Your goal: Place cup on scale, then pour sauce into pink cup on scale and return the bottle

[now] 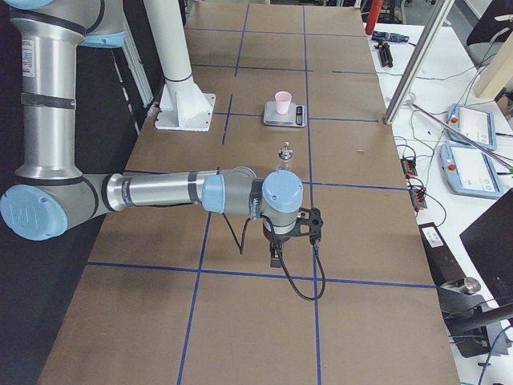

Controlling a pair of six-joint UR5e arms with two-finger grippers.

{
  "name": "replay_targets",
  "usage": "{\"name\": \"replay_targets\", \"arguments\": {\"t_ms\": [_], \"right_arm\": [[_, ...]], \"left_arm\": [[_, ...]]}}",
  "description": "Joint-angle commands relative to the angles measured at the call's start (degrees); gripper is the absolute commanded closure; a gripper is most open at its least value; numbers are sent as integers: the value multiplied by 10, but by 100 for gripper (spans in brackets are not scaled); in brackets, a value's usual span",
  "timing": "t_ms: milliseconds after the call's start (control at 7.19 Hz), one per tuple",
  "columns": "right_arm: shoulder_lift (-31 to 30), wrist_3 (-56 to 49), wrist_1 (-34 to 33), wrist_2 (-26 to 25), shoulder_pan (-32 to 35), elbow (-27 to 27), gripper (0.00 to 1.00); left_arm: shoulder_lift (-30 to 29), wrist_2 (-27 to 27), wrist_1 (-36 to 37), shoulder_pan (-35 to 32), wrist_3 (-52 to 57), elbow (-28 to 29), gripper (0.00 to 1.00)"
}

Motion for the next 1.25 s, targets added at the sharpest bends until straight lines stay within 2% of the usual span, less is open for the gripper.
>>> {"name": "replay_targets", "arguments": {"t_ms": [0, 278, 1113], "right_arm": [[2, 0, 0, 0, 0, 1, 0], [6, -1, 0, 0, 2, 0, 0], [8, -1, 0, -1, 3, -3, 0]], "left_arm": [[-2, 0, -2, 0, -3, -12, 0], [-4, 0, -2, 0, -4, -29, 0], [-5, 0, -2, 0, -3, -31, 0]]}}
